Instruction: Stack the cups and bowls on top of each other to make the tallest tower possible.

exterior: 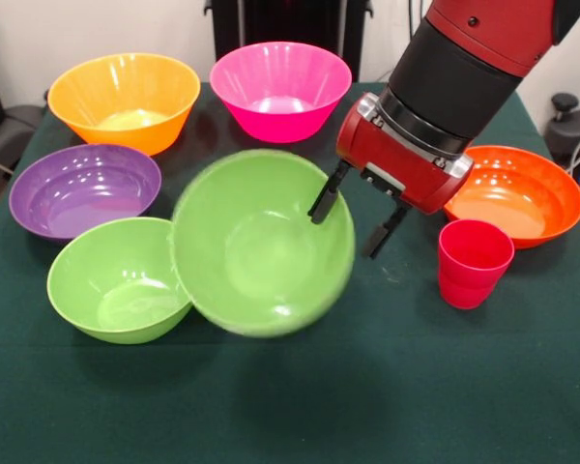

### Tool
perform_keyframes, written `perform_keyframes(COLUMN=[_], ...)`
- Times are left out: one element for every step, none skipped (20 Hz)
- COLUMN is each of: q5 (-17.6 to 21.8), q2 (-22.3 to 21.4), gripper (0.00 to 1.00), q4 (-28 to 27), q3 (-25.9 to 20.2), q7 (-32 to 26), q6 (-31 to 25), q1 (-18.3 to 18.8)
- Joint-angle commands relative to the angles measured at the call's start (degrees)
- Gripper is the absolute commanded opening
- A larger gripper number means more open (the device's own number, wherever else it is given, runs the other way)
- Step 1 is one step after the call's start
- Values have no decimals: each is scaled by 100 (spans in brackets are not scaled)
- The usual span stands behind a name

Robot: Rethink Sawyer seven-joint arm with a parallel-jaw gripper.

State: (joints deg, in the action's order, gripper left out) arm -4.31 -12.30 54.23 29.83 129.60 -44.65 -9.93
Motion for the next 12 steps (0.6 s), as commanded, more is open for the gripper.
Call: perform_keyframes(q5=[11, 8, 6, 4, 6, 6, 4, 1, 4, 19, 30, 0], q2=[150, 151, 148, 142, 138, 132, 129, 122, 121, 123, 113, 49], gripper=[100, 100, 100, 100, 100, 100, 100, 100, 100, 100, 100, 100], q4=[460, 456, 458, 459, 461, 456, 458, 460, 460, 436, 424, 464], q3=[-767, -761, -764, -768, -771, -777, -780, -780, -773, -737, -706, -751], q7=[434, 439, 438, 427, 418, 397, 391, 394, 411, 456, 481, 446], q6=[158, 137, 134, 131, 129, 112, 105, 115, 145, 208, 230, 210], q1=[-138, -141, -139, -132, -129, -123, -120, -115, -119, -136, -149, -135])
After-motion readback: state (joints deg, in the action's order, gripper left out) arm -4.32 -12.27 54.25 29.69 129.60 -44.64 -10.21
